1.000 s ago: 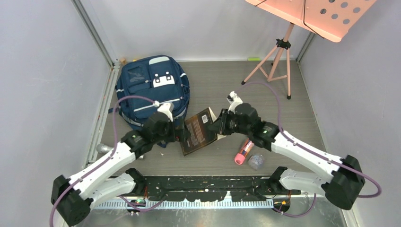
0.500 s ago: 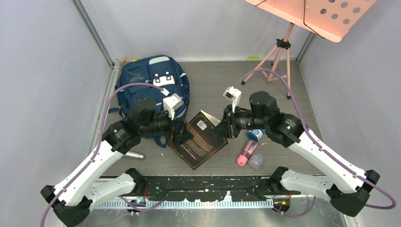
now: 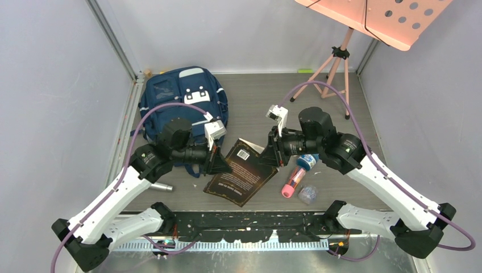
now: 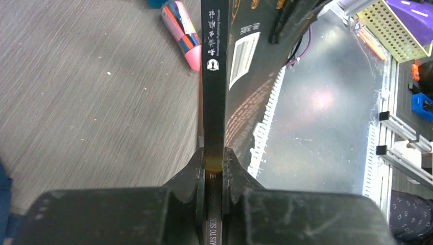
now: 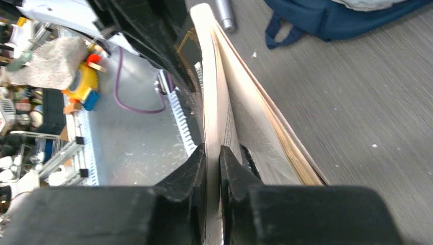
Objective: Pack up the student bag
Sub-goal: Pick up the book from the center of the board.
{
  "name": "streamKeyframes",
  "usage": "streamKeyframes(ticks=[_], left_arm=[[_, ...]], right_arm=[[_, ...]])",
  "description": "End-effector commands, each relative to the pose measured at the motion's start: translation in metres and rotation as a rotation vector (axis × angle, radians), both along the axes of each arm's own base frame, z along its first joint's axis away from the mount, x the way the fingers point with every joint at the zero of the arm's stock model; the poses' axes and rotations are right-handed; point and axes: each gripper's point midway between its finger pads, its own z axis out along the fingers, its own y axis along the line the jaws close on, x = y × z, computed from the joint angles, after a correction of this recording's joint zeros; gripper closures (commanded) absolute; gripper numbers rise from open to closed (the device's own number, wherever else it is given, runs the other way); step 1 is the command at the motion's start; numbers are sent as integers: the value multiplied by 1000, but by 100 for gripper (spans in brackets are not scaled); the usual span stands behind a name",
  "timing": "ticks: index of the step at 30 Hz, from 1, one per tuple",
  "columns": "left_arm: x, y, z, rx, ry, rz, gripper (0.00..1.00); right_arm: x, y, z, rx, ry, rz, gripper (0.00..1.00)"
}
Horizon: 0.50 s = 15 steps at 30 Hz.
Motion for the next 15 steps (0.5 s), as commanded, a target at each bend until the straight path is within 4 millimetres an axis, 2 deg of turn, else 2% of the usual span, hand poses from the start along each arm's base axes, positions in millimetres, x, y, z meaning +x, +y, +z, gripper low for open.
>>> streamKeyframes(ticks=[1, 2, 3, 4, 6, 11, 15], left_arm=[[1, 5, -4, 18, -44, 2, 100], [1, 8, -5, 24, -56, 8, 100], [0, 9, -6, 28, -64, 4, 100], [-2, 10, -6, 29, -69, -6, 100], [-7, 11, -8, 39, -62, -38, 100], [-22, 12, -7, 47, 0, -99, 100], [-29, 12, -9, 44, 34, -128, 100]], right_arm=[[31, -3, 28, 20, -154, -127, 67], [35, -6, 25, 6, -167, -151, 47], [43, -10, 24, -11, -193, -191, 38], [46, -11, 22, -20, -202, -205, 25], [55, -14, 21, -42, -227, -238, 16], [56, 3, 26, -28, -228, -160, 13], [43, 24, 29, 14, -176, -20, 13]])
